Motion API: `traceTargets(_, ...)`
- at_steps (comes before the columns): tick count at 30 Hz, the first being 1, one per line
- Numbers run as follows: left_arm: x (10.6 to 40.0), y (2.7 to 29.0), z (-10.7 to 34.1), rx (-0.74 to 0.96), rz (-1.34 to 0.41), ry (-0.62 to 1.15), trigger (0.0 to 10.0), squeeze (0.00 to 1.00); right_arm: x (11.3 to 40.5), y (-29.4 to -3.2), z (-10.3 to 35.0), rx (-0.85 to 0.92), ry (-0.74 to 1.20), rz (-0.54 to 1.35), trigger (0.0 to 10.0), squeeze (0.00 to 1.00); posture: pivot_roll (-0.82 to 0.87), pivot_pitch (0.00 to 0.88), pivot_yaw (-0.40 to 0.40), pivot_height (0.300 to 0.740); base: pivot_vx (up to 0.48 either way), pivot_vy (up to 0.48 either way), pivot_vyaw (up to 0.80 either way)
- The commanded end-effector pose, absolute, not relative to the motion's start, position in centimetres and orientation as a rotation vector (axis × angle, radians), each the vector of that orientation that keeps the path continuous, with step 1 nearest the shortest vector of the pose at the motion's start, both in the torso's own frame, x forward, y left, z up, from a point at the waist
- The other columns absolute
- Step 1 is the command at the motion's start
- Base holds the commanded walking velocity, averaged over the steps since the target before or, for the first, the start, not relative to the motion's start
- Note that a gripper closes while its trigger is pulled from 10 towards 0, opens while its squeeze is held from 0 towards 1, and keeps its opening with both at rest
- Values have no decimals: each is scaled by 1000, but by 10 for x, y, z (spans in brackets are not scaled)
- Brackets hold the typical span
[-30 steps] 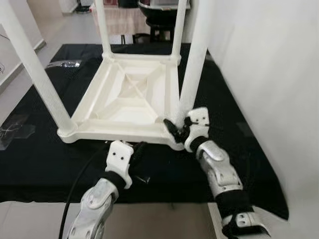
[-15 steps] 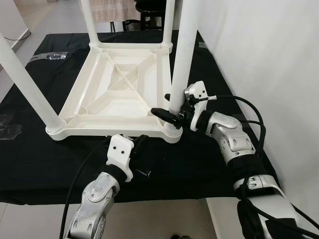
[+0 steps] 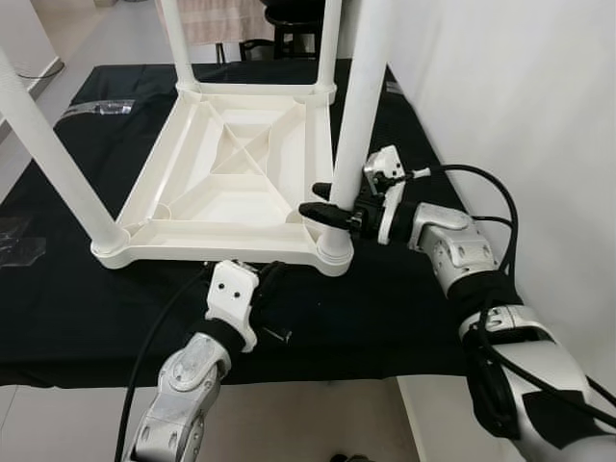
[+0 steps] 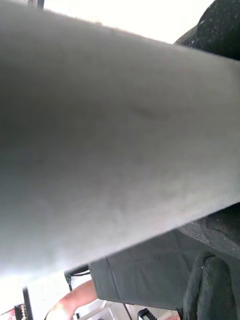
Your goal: Building children table
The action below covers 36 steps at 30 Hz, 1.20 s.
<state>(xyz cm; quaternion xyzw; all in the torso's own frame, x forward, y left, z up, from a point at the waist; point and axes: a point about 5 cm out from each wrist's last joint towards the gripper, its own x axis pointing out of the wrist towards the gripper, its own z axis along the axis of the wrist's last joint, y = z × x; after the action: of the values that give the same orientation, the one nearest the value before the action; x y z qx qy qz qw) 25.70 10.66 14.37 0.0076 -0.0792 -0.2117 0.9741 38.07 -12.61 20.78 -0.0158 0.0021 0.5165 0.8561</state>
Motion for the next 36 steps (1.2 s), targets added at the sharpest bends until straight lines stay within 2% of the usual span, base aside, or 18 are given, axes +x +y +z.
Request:
traceTargets(1, 255, 107, 140, 15, -425, -143, 10000, 0, 380, -129, 199, 15, 34, 1076, 0, 0, 56, 137, -34, 740, 0, 0, 0)
traceTargets(5, 254, 107, 141, 14, -424, -144, 10000, 0, 378, -145, 187, 8, 49, 987, 0, 0, 49, 141, -37, 740, 0, 0, 0)
traceTargets(7, 254, 107, 141, 14, -424, -145, 10000, 0, 376, -152, 169, 31, 88, 820, 0, 0, 46, 143, -40, 740, 0, 0, 0)
traceTargets(8, 254, 107, 141, 14, -424, -145, 10000, 0, 376, -152, 169, 31, 88, 820, 0, 0, 46, 143, -40, 740, 0, 0, 0)
traceTargets(10, 254, 109, 142, 16, -423, -147, 10000, 0, 372, -150, 148, 53, 116, 590, 0, 0, 38, 147, -42, 740, 0, 0, 0)
traceTargets(11, 254, 109, 142, 17, -423, -148, 10000, 0, 357, -133, 132, 96, 155, 513, 0, 0, 41, 164, -34, 740, 0, 0, 0)
traceTargets(14, 255, 110, 143, 20, -423, -148, 10000, 0, 336, -114, 124, 174, 175, 428, 0, 0, 38, 162, -26, 740, 0, 0, 0)
traceTargets(15, 255, 111, 143, 22, -423, -148, 10000, 0, 334, -107, 126, 123, 169, 432, 0, 0, 11, 154, -11, 740, 0, 0, 0)
traceTargets(18, 255, 111, 142, 20, -426, -144, 10000, 0, 339, -103, 128, 33, 165, 439, 0, 0, 30, 159, -26, 740, 0, 0, 0)
traceTargets(22, 254, 111, 142, 21, -424, -145, 10000, 0, 344, -99, 131, 27, 157, 418, 0, 0, 26, 157, -16, 740, 0, 0, 0)
traceTargets(23, 254, 111, 142, 23, -418, -145, 10000, 0, 348, -96, 134, 10, 149, 390, 10000, 0, 33, 153, -18, 740, 0, 0, 0)
traceTargets(26, 254, 110, 142, 23, -417, -144, 10000, 0, 348, -95, 135, 2, 148, 377, 10000, 0, 33, 153, -18, 740, 0, 0, 0)
traceTargets(27, 254, 111, 142, 23, -417, -143, 10000, 0, 348, -92, 140, 24, 123, 414, 10000, 1000, 34, 151, -19, 740, 0, 0, 0)
traceTargets(30, 254, 110, 141, 21, -420, -141, 10000, 0, 349, -87, 156, 80, 58, 512, 10000, 1000, 32, 145, -19, 740, 0, 0, 0)
traceTargets(31, 254, 109, 141, 19, -423, -139, 10000, 0, 351, -86, 172, 144, 16, 634, 10000, 867, 30, 142, -18, 740, 0, 0, 0)
traceTargets(32, 254, 109, 141, 19, -423, -139, 10000, 0, 351, -86, 172, 144, 16, 634, 10000, 867, 30, 142, -18, 740, 0, 0, 0)
traceTargets(33, 254, 109, 140, 18, -423, -139, 10000, 0, 350, -85, 178, 161, -3, 707, 10000, 0, 30, 142, -18, 740, 0, 0, 0)
traceTargets(36, 254, 109, 140, 17, -424, -139, 10000, 0, 348, -87, 187, 162, -30, 861, 10000, 0, 30, 140, -18, 740, 0, 0, 0)
